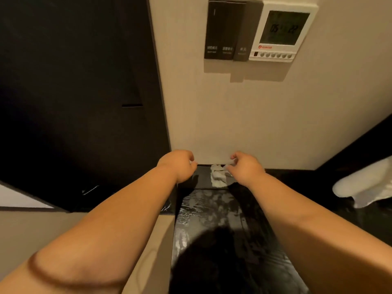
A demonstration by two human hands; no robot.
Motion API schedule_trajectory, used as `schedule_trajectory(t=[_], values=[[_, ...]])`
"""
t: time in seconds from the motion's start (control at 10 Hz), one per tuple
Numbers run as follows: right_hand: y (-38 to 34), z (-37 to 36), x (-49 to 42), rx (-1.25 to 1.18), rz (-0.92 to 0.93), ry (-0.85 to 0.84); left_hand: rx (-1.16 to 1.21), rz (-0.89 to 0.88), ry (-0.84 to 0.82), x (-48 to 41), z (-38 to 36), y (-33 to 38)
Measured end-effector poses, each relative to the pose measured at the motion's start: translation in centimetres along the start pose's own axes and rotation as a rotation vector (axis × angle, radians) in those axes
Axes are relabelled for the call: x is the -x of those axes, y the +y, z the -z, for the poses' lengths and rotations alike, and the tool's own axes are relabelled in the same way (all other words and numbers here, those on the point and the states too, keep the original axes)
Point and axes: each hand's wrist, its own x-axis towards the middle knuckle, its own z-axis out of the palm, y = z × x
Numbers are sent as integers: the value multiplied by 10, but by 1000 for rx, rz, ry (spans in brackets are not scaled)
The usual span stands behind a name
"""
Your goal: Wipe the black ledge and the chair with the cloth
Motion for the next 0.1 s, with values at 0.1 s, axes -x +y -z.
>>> schedule_trajectory(t=[0.1], values=[[4, -6, 9, -5, -7, 22, -20, -11, 4, 0, -7, -2]])
